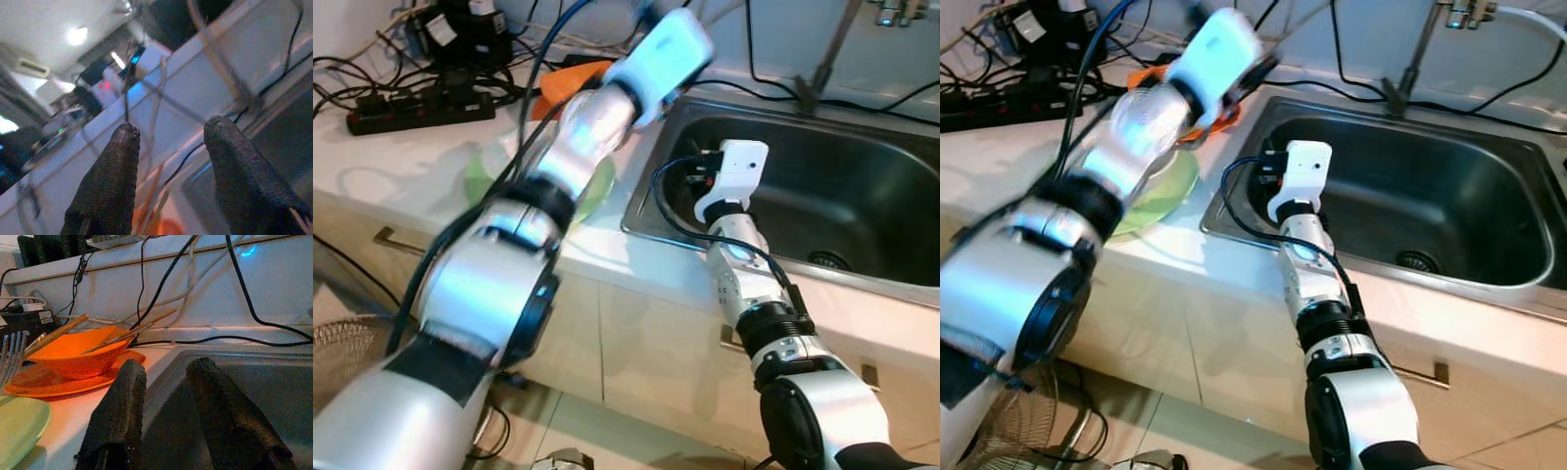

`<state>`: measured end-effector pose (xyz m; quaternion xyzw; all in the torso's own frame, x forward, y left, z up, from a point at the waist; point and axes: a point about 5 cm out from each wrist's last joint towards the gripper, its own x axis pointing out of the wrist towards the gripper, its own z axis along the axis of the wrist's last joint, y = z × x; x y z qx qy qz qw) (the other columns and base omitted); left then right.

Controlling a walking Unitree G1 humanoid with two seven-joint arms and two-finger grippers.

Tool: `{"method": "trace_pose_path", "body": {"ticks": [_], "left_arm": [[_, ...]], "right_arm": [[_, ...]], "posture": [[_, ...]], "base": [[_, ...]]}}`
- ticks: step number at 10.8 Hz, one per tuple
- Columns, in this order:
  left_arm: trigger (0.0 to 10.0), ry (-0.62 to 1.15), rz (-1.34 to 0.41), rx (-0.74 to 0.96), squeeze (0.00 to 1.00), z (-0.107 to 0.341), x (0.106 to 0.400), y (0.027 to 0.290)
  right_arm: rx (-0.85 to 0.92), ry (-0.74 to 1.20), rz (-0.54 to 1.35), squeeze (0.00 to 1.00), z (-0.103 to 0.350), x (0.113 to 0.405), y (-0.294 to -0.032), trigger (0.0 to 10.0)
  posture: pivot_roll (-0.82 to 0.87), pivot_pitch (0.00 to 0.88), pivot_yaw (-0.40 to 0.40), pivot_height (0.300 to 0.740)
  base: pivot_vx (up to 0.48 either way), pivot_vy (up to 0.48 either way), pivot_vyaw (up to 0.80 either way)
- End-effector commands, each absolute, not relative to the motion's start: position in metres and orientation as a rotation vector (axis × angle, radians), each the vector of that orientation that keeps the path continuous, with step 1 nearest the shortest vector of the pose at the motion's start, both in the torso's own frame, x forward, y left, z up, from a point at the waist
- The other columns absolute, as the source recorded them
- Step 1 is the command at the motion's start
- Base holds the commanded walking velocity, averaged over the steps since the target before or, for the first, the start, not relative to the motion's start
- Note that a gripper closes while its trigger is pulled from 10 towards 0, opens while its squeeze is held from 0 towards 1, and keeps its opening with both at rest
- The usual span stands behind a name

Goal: Kitchen organization

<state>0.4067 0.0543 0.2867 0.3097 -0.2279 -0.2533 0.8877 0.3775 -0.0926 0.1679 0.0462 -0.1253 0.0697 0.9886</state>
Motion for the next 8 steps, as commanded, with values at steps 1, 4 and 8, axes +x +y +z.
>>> {"method": "trace_pose_path", "body": {"ticks": [1,4,8], "left_arm": [[10.0,-0.489,-0.491,0.72,0.0,0.282,0.407,0.064],[10.0,-0.442,-0.45,0.982,0.0,0.258,0.407,0.078],[10.0,-0.382,-0.483,1.083,0.0,0.224,0.4,0.074]], "right_arm": [[0.101,-0.268,0.126,0.0,0.17,0.377,-0.096,10.0],[0.103,-0.269,0.119,0.0,0.169,0.376,-0.095,10.0],[0.102,-0.271,0.11,0.0,0.166,0.374,-0.096,10.0]], "posture": [[0.08,0.001,0.014,0.74],[0.06,0.0,0.028,0.74],[0.05,0.0,0.039,0.74]], "base": [[0.0,0.0,0.0],[0.0,0.0,0.0],[0.0,0.0,0.0]]}}
